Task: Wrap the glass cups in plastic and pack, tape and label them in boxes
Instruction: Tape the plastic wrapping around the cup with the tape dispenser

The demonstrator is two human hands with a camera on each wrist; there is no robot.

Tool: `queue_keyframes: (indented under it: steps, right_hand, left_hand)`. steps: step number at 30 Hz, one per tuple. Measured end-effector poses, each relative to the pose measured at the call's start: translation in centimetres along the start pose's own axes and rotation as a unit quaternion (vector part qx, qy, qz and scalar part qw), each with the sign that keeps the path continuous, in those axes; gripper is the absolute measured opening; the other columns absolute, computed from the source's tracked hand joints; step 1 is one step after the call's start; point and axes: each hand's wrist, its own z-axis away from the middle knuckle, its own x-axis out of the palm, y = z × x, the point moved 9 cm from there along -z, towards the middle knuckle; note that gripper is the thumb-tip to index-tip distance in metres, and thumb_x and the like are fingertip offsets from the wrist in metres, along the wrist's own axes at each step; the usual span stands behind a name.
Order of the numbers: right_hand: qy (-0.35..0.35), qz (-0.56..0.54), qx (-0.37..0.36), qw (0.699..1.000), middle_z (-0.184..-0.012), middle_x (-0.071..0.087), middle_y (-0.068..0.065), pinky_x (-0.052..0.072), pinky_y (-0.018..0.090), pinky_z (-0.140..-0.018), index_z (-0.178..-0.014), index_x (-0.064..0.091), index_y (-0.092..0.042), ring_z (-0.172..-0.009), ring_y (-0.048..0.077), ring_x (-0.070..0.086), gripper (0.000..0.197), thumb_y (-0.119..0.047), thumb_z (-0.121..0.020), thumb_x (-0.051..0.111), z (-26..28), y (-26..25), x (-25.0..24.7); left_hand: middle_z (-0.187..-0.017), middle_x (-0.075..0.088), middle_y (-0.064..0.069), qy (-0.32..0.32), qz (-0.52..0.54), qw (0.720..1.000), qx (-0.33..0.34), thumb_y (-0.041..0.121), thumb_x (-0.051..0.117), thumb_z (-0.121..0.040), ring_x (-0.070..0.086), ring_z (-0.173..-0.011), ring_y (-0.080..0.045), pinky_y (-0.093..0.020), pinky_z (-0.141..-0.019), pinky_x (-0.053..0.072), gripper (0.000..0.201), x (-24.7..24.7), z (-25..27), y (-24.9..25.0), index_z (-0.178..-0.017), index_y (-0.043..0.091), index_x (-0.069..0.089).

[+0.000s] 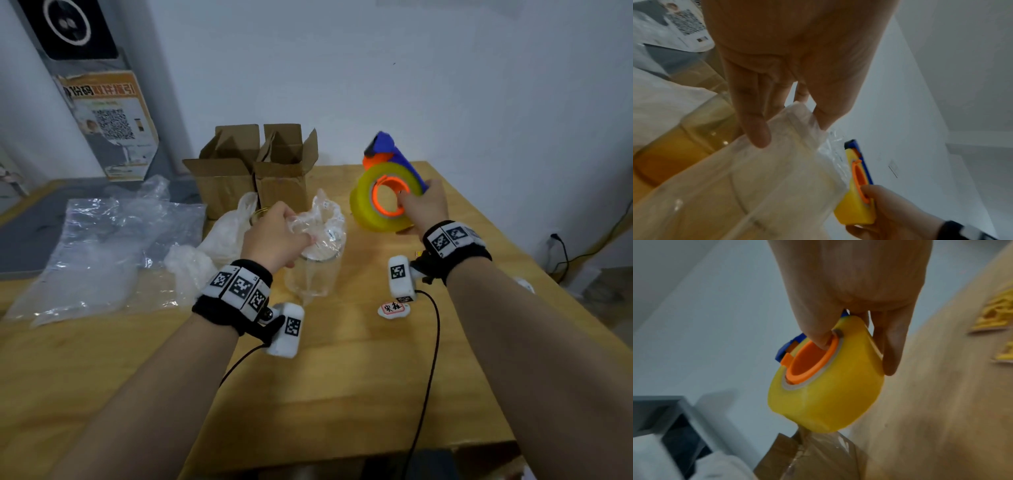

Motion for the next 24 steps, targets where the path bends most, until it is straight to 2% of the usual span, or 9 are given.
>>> queue_keyframes:
  steps: [4, 8, 11, 13, 16, 18, 19, 21, 24]
  right_hand:
    - [0.009, 0.028, -0.158, 0.987, -0.099, 0.062, -0.001, 0.052, 0.031, -0.066, -0.112, 0.047, -0.022, -0.080, 0.016, 0.062, 0.034, -0.010, -0.088, 0.068, 3.4, -6.2, -1.2]
    - [-0.041, 0.125, -0.273, 0.953, -0.105, 0.063, -0.013, 0.055, 0.040, -0.078, -0.110, 0.052, -0.037, -0.095, 0.018, 0.064, 0.044, -0.010, -0.077, 0.065, 7.6, -10.7, 0.5]
    - [-0.054, 0.185, -0.326, 0.925, -0.118, 0.064, -0.012, 0.056, 0.044, -0.086, -0.119, 0.059, -0.038, -0.110, 0.018, 0.062, 0.057, -0.002, -0.075, 0.061, 10.0, -12.1, 1.9]
    - [-0.045, 0.220, -0.347, 0.910, -0.127, 0.062, -0.007, 0.055, 0.044, -0.090, -0.129, 0.060, -0.035, -0.116, 0.020, 0.060, 0.061, -0.002, -0.078, 0.060, 10.9, -12.3, 2.7]
    - [-0.018, 0.249, -0.348, 0.904, -0.127, 0.058, -0.004, 0.055, 0.046, -0.086, -0.135, 0.057, -0.036, -0.112, 0.027, 0.061, 0.064, -0.004, -0.080, 0.058, 11.0, -12.1, 3.1]
    - [-0.008, 0.269, -0.343, 0.900, -0.125, 0.057, -0.003, 0.054, 0.045, -0.082, -0.135, 0.057, -0.037, -0.109, 0.028, 0.061, 0.063, -0.004, -0.081, 0.057, 11.0, -11.9, 3.2]
    - [-0.006, 0.277, -0.344, 0.897, -0.125, 0.056, -0.003, 0.054, 0.044, -0.081, -0.136, 0.056, -0.037, -0.109, 0.028, 0.060, 0.063, -0.004, -0.082, 0.057, 11.0, -11.8, 3.3]
    - [0.000, 0.286, -0.346, 0.893, -0.126, 0.056, -0.004, 0.054, 0.043, -0.080, -0.135, 0.056, -0.038, -0.108, 0.027, 0.060, 0.063, -0.003, -0.083, 0.057, 10.9, -11.8, 3.3]
    - [0.003, 0.296, -0.342, 0.892, -0.125, 0.056, -0.005, 0.053, 0.043, -0.079, -0.134, 0.057, -0.038, -0.107, 0.027, 0.060, 0.062, -0.003, -0.083, 0.057, 10.6, -11.7, 3.1]
  left_hand:
    - [-0.099, 0.063, 0.001, 0.010, 0.075, 0.995, -0.062, 0.033, 0.079, -0.085, 0.071, -0.076, -0.024, -0.044, -0.074, 0.065, 0.038, -1.6, 0.3, -2.6, -0.112, 0.023, 0.054]
    - [-0.102, 0.063, -0.007, 0.019, 0.156, 0.984, -0.081, 0.031, 0.081, -0.084, 0.069, -0.079, -0.024, -0.042, -0.068, 0.065, 0.035, -2.3, 0.8, -4.0, -0.100, 0.020, 0.052]
    - [-0.104, 0.061, -0.007, 0.013, 0.179, 0.980, -0.088, 0.029, 0.083, -0.084, 0.068, -0.079, -0.023, -0.037, -0.065, 0.063, 0.036, -2.1, 0.8, -4.2, -0.102, 0.018, 0.054]
    - [-0.103, 0.058, -0.006, 0.005, 0.199, 0.975, -0.097, 0.028, 0.081, -0.086, 0.066, -0.082, -0.022, -0.034, -0.061, 0.061, 0.035, -1.9, 0.7, -4.4, -0.101, 0.018, 0.051]
    - [-0.103, 0.057, -0.007, 0.011, 0.212, 0.972, -0.103, 0.030, 0.080, -0.088, 0.062, -0.087, -0.020, -0.032, -0.060, 0.056, 0.032, -1.7, 0.6, -4.6, -0.093, 0.018, 0.050]
    - [-0.108, 0.057, -0.008, 0.036, 0.186, 0.978, -0.089, 0.035, 0.084, -0.082, 0.062, -0.089, -0.021, -0.033, -0.065, 0.054, 0.036, -1.9, 0.4, -4.5, -0.089, 0.019, 0.053]
    - [-0.114, 0.055, -0.007, 0.059, 0.168, 0.981, -0.079, 0.036, 0.086, -0.078, 0.061, -0.095, -0.022, -0.034, -0.071, 0.053, 0.039, -2.2, 0.4, -4.2, -0.095, 0.019, 0.055]
    - [-0.119, 0.054, 0.001, 0.099, 0.152, 0.983, -0.038, 0.027, 0.089, -0.076, 0.057, -0.107, -0.020, -0.031, -0.080, 0.050, 0.043, -2.9, 0.4, -3.2, -0.105, 0.019, 0.058]
    - [-0.096, 0.064, 0.010, 0.087, 0.183, 0.979, 0.016, 0.006, 0.079, -0.084, 0.063, -0.101, -0.014, -0.029, -0.086, 0.051, 0.022, -2.4, 0.4, -1.6, -0.079, 0.023, 0.066]
